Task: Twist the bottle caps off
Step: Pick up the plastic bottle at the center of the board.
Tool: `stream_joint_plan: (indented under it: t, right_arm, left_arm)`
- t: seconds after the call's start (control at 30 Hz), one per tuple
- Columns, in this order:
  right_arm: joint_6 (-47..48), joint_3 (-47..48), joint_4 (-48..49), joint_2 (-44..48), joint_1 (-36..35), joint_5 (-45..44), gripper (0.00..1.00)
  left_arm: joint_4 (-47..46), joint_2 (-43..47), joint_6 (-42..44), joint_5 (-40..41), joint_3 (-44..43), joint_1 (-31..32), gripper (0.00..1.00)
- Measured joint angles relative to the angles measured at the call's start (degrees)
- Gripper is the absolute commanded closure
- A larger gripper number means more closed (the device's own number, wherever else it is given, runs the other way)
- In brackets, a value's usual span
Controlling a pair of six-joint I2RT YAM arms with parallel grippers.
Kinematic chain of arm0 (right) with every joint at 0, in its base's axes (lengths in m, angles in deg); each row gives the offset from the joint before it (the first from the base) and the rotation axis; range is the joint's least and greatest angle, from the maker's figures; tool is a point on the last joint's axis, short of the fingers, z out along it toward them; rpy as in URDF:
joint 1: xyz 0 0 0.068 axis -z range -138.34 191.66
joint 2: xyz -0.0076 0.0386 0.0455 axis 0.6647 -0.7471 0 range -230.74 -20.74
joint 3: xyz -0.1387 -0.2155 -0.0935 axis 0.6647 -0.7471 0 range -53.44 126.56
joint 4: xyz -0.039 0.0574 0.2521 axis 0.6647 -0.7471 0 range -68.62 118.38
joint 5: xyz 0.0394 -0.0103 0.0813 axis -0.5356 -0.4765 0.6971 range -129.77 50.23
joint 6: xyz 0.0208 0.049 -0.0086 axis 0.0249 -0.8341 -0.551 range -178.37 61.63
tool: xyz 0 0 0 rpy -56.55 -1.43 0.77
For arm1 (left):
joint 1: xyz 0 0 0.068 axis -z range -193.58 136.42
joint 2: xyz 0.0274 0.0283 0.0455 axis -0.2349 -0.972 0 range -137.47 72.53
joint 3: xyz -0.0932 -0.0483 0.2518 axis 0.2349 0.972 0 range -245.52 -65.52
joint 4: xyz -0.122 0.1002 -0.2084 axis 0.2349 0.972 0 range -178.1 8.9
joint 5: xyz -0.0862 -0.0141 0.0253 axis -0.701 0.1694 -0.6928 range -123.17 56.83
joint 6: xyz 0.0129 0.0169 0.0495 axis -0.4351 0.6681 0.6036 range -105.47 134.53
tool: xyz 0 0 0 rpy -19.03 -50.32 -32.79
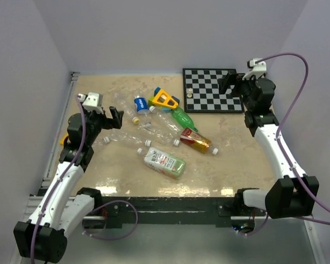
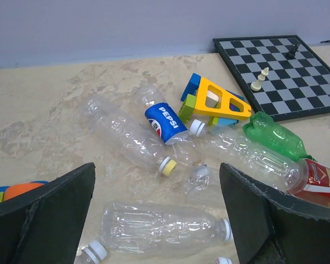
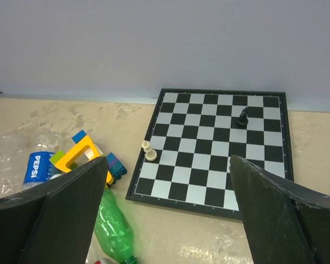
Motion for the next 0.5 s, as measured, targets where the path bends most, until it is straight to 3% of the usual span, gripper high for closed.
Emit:
stream_joint_plan:
  t: [0.27, 0.4, 0.5]
  right_arm:
    - [0.85, -2.23, 1.36, 0.02, 0.28, 1.88, 0.02]
    - [4.81, -4.52, 2.40, 0.04, 0.37, 8.72, 0.02]
    - [10.97, -6.21, 2.69, 0.04, 0.39, 18.53, 0.02]
  left_arm:
    - [-0.07, -0.57, -0.04, -1.42, 0.00, 0.00, 0.00]
    - [-0.28, -0.59, -0.07, -1.92, 0.00, 0.00, 0.00]
    - [-0.83, -0.59, -0.09, -2.82, 0.00, 0.00, 0.00]
